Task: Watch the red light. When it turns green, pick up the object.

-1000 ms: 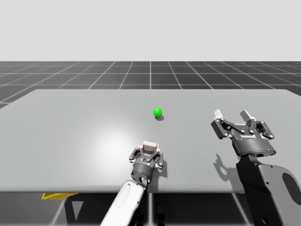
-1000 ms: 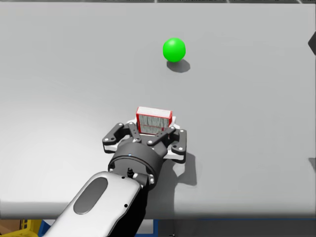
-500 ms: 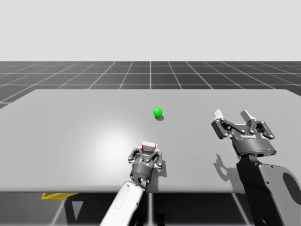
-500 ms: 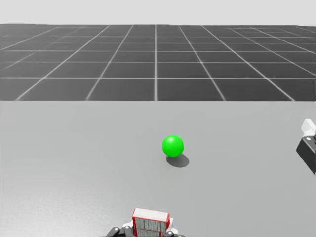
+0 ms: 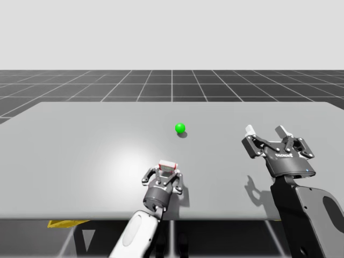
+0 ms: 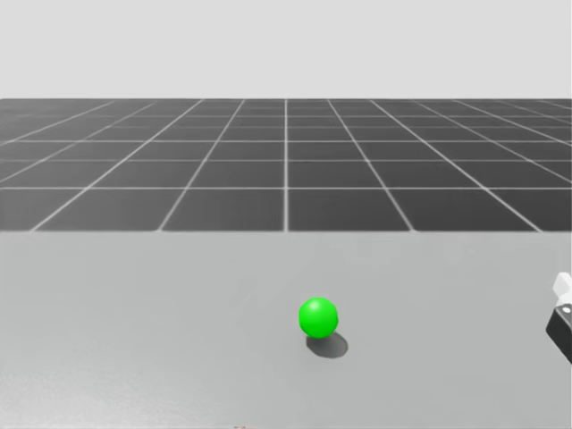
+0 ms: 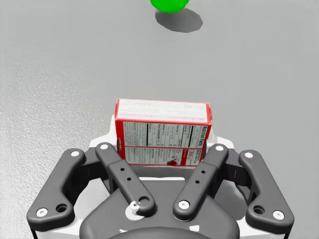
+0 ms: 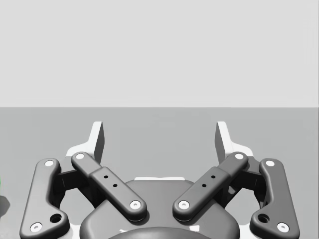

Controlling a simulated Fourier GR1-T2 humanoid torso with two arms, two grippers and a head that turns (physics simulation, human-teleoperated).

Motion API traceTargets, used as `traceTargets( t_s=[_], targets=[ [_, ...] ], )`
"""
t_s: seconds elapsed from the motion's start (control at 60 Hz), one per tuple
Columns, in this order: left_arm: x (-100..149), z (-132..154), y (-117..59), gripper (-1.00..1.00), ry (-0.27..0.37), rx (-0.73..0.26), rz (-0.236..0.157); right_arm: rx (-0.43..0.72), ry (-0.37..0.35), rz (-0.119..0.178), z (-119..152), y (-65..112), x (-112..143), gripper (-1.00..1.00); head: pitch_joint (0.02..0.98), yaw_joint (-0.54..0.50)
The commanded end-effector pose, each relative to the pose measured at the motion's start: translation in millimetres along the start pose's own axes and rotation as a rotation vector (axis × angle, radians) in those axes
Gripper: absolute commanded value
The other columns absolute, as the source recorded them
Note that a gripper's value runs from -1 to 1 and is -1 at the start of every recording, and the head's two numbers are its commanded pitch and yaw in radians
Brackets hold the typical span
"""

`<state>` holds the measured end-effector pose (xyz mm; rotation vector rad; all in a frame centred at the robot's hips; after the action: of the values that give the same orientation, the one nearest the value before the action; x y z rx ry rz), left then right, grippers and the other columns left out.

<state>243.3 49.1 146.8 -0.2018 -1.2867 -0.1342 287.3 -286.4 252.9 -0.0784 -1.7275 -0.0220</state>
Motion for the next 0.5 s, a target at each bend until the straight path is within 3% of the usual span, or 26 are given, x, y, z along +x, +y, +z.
traceTargets(
  t_s=[0.017, 0.167, 0.5],
  targets=[
    [43, 6, -11.2, 0.99, -0.088, -0.162, -0.048, 0.0, 0.0, 0.002, 0, -0.5, 0, -1.0, 0.414, 0.0],
    [69, 11, -8.0, 0.99, -0.134, -0.171, -0.073, 0.001, 0.0, 0.004, 0, -0.4, 0, -1.0, 0.414, 0.0],
    [133, 21, -11.8, 1.0, -0.268, -0.183, -0.167, 0.002, 0.002, 0.005, -2, -1.8, -1, -1.0, 0.412, 0.01]
  ],
)
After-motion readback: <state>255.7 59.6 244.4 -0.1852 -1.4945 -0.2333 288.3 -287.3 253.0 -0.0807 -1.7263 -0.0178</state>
